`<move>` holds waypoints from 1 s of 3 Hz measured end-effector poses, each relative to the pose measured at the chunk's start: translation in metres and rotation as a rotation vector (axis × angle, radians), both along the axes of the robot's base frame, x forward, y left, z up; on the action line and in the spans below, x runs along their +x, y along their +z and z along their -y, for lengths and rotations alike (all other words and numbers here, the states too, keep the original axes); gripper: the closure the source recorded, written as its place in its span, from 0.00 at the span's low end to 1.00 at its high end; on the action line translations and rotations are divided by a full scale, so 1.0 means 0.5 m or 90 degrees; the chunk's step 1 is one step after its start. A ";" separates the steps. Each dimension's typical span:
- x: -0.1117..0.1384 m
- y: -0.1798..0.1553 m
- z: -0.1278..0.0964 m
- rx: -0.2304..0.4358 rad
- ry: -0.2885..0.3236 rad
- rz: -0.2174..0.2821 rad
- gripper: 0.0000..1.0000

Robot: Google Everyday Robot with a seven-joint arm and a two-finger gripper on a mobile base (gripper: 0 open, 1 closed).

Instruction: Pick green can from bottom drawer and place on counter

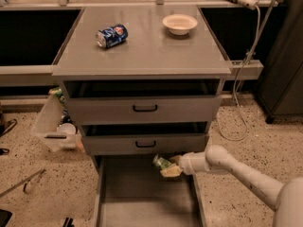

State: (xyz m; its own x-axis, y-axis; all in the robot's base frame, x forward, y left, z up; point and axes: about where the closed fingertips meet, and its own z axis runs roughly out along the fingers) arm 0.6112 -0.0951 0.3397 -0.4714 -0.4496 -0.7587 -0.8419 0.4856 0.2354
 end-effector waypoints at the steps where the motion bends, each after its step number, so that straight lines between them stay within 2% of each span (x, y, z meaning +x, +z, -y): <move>1: -0.035 0.007 -0.015 0.015 0.041 -0.024 1.00; 2: -0.036 0.007 -0.015 0.015 0.041 -0.024 1.00; 3: -0.045 0.018 -0.013 0.010 0.057 -0.018 1.00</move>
Offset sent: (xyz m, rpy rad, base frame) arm -0.0168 0.0067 0.0044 0.0249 0.0359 0.0624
